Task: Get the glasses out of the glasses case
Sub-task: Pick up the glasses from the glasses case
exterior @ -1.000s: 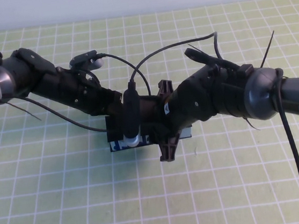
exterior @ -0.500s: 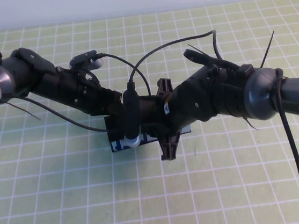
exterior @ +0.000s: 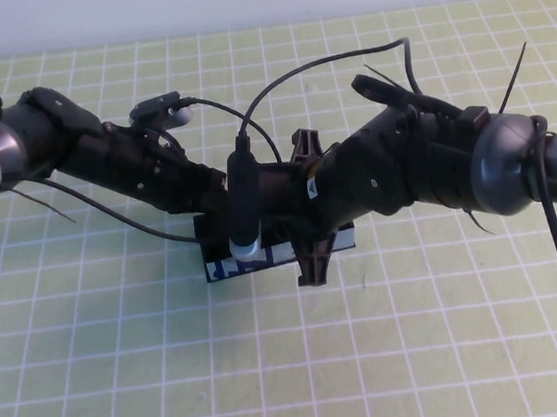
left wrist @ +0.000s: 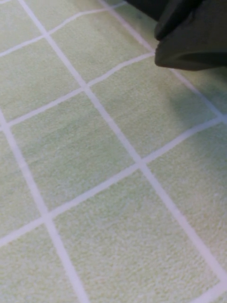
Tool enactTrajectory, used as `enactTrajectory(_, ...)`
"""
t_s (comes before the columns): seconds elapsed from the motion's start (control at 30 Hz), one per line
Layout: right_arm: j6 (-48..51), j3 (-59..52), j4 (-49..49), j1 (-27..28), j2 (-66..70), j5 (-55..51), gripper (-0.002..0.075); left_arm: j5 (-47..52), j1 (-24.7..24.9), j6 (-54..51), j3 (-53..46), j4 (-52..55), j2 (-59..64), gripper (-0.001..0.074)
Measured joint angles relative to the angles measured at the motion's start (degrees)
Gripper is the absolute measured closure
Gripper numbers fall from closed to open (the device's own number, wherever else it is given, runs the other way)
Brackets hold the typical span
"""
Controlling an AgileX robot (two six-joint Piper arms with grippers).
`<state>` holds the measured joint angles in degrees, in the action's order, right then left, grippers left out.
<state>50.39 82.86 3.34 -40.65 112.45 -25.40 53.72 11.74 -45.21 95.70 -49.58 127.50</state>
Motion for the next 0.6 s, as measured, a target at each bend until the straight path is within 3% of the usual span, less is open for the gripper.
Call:
enactTrajectory(0.4,-1.81,0.0,-0.22,0.0,-1.32,0.86,0.0734,5.96,-4.26,-0.62,3.13,1.02,-9.92,0.0739)
enactTrajectory(0.6,-3.29,1.15,-0.22,0.0,-1.32,1.22,0.0736,3.92,-5.27,-9.12,-7.67,-2.52,-22.53,0.0739)
